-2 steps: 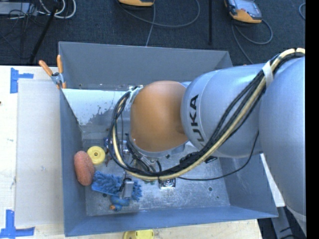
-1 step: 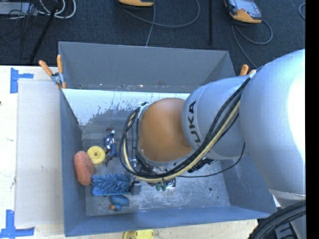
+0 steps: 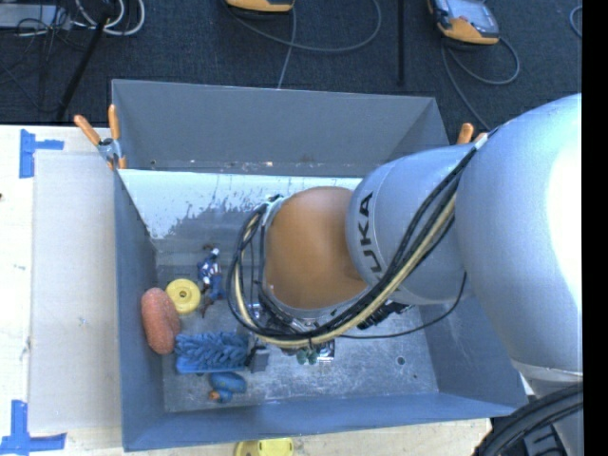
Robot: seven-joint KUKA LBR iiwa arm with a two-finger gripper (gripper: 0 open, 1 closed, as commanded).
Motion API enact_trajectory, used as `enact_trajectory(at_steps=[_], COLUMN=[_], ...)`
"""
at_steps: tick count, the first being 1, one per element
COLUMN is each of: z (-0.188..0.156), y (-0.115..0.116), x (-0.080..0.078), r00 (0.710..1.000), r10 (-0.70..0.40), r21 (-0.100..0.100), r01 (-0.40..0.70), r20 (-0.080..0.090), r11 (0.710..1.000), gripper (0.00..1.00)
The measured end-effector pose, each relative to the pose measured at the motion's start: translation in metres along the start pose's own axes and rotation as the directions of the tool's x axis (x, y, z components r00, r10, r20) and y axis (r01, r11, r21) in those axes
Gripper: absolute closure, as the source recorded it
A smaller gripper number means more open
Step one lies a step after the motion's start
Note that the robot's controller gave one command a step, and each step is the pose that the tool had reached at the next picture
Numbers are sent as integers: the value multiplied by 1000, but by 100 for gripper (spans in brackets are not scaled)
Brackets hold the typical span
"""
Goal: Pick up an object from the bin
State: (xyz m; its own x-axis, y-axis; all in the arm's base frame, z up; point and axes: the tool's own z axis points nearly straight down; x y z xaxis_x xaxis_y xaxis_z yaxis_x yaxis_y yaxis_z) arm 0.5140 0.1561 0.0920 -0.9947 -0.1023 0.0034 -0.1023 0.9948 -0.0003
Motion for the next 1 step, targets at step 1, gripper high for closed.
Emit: enact_trajectory(at_steps=[1], z=[-109], y=[26], x=[-35], r00=[1000], r10=[-20], r21=[-1], r01=[20], r20=[4], r11=[1000], gripper=[100])
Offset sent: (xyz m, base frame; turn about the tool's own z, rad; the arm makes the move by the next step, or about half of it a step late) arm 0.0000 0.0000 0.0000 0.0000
